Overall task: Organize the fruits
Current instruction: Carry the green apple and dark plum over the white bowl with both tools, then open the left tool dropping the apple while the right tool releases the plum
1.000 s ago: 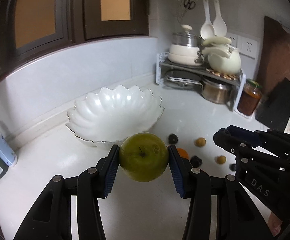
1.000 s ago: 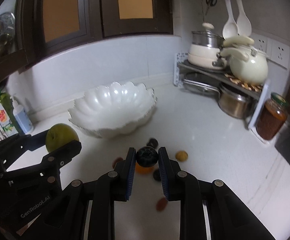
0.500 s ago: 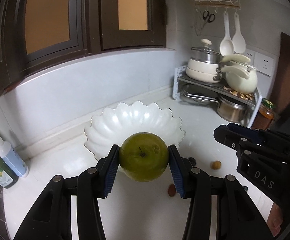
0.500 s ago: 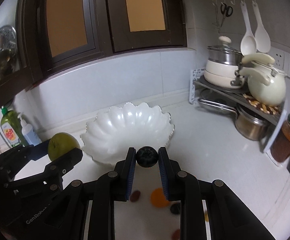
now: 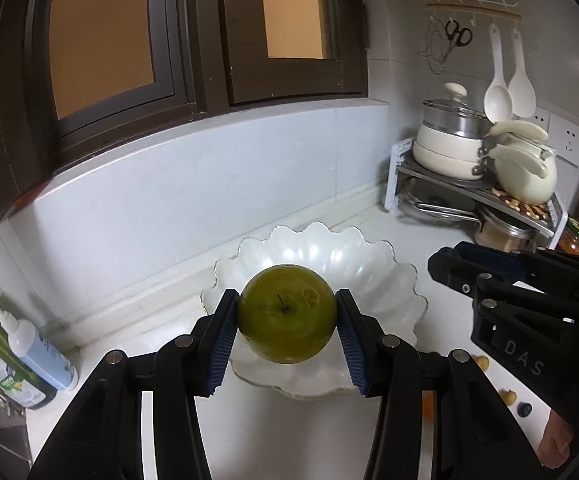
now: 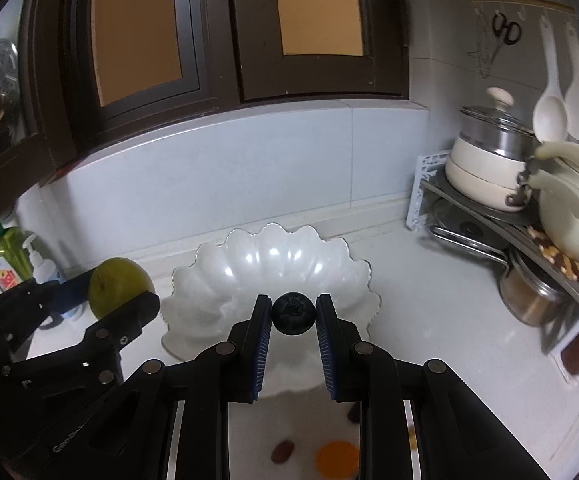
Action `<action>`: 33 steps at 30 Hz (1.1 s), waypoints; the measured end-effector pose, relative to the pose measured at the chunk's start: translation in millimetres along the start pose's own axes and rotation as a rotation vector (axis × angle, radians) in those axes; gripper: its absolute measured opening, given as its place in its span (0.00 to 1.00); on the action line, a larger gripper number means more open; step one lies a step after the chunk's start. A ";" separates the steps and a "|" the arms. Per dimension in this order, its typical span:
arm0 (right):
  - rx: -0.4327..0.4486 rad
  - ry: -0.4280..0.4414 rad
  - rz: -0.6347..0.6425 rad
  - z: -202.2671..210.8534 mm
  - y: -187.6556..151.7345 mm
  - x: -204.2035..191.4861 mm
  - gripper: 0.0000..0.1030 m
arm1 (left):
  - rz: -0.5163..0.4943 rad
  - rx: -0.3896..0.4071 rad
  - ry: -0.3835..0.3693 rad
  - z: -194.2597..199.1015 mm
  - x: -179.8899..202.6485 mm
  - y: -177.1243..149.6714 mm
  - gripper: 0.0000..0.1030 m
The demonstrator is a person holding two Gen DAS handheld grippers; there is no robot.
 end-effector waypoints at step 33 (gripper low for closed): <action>-0.373 -0.032 -0.031 -182.0 -25.7 16.9 0.24 | 0.071 -0.365 0.038 -179.4 -27.7 -39.3 0.47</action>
Point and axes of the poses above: each gripper's, at about its wrist camera, not at the fingertips, and z roughly against the way its jaws point, x to its right, y to its top, the point moved 5 cm from there along -z, roughly the way its jaws point, and after that the axes turned 14 degrees about x, right-handed, at the moved point
